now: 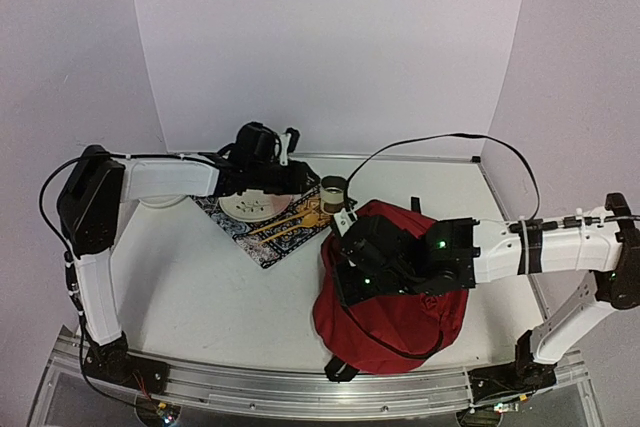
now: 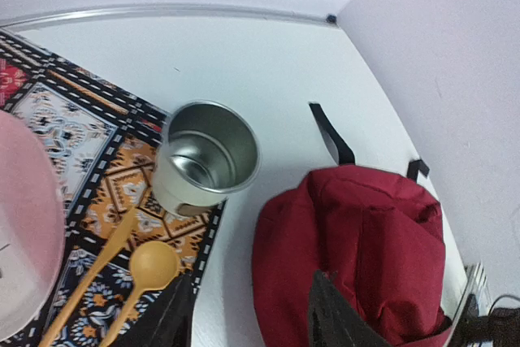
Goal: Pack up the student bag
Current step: Zip the largest pocket of the bag, then move the student bag to the center of the board, then reset both arms
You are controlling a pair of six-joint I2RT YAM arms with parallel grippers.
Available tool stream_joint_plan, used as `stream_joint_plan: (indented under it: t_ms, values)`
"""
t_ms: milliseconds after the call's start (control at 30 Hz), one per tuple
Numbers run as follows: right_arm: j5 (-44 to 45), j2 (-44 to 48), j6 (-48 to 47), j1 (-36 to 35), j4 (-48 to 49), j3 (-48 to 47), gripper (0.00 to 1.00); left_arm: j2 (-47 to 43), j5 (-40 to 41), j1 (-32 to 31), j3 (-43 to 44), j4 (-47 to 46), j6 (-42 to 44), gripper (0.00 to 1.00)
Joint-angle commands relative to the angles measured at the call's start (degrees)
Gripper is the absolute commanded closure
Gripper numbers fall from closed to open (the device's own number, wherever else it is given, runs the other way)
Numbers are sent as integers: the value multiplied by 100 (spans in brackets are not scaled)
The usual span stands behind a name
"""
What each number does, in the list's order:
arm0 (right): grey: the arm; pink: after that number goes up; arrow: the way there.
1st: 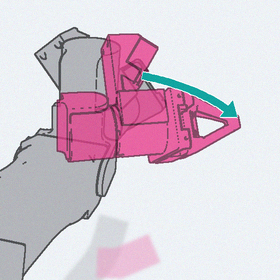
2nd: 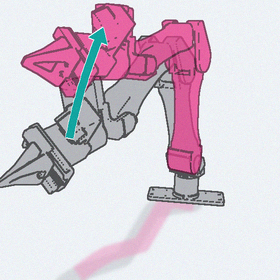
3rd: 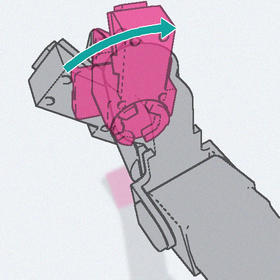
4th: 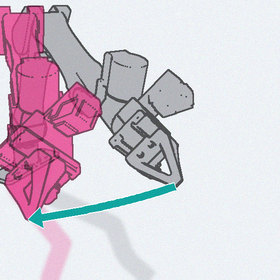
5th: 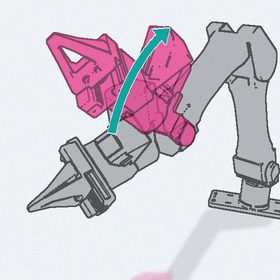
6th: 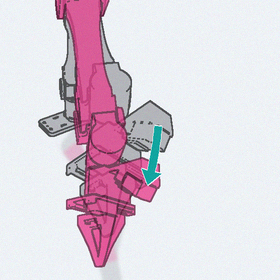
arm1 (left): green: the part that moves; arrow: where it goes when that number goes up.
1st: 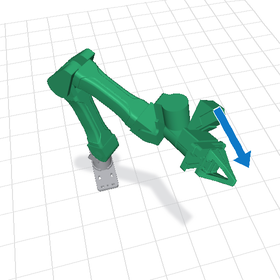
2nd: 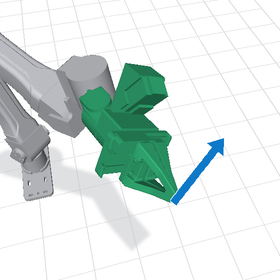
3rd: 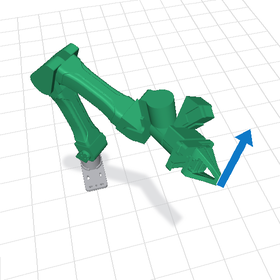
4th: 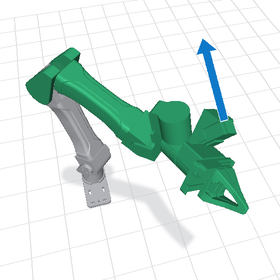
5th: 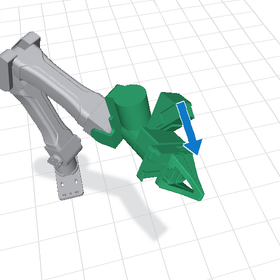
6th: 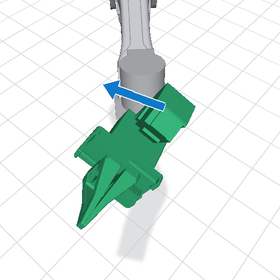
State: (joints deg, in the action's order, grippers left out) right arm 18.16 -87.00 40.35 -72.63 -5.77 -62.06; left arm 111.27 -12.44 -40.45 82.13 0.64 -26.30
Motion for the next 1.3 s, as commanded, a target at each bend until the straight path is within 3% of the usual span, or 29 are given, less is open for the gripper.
stream_joint_plan:
  t_ms: [0, 133, 367, 500, 633, 933, 1267]
  values:
    - [-121, -296, -315, 400, 471, -443, 100, -1028, 476, 148, -314, -18, 125, 39]
    - [-292, -696, -469, 715, 676, -770, 100, -1744, 764, 425, -748, 277, 17, 19]
    - [-597, -1469, -906, 1088, 749, -1585, 98, -3123, 1186, 1283, -1611, 1043, -261, 1]
    - [-750, -1525, -1052, 1207, 755, -1685, 75, -4232, 1612, 1476, -2164, 1409, -202, 1]
    - [-591, -1192, -1139, 1295, 753, -1482, 45, -5403, 2267, 1483, -2519, 1894, -204, 0]
    - [495, 637, -1222, 1804, 716, -167, 3, -7169, 3355, 1487, -2868, 2613, 34, 1]
    - [2267, 3940, -743, 1924, -199, 1673, 2, -9167, 4008, 1487, -3758, 2699, 259, 1]
